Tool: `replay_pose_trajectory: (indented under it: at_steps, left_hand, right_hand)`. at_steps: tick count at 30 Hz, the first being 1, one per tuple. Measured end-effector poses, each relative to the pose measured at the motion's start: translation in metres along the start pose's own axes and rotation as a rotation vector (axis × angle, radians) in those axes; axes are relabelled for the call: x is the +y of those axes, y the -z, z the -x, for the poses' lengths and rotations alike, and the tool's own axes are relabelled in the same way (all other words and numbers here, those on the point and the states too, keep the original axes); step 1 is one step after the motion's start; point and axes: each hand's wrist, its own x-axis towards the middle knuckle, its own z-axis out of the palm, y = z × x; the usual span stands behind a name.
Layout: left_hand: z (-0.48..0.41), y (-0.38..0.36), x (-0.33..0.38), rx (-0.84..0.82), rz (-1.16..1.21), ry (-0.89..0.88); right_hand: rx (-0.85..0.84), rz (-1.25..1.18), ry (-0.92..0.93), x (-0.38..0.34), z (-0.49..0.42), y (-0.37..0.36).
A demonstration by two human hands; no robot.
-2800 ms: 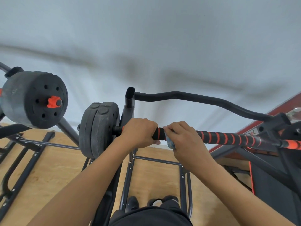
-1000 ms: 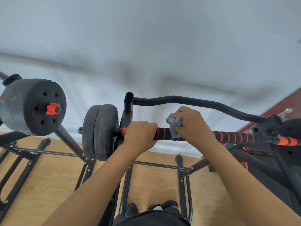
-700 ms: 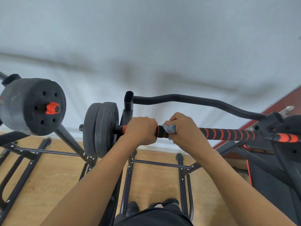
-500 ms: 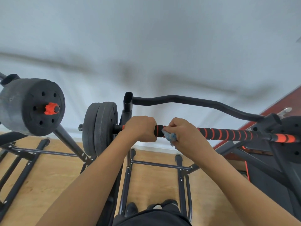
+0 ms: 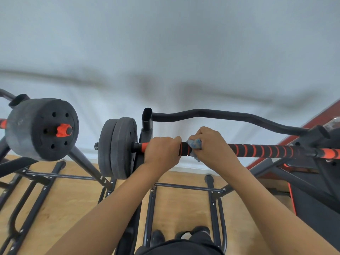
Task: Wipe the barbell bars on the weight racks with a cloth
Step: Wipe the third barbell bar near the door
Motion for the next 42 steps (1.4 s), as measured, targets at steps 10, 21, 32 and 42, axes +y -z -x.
replay_pose_trajectory:
  at_steps: [10,21,32,42]
  left_hand:
    - [-0.039,0.017,-0.016,-0.323,0.203,0.005]
    - [-0.029,-0.001,-0.004,-0.042,0.061,0.010]
    - [-0.057,0.010,-0.017,-0.467,0.262,-0.060]
    - [-0.047,0.008,-0.025,-0.182,0.197,-0.200]
  right_hand:
    - [0.056,0.019,0.188,0.008,0.039,-0.028]
    - [0.186,-0.024,-0.011,-0.002,-0.010,-0.007]
    - [0.176,0.018,0.217,0.007,0.010,-0.015]
    - [0.211,-0.062,0.196,0.013,0.011,0.008]
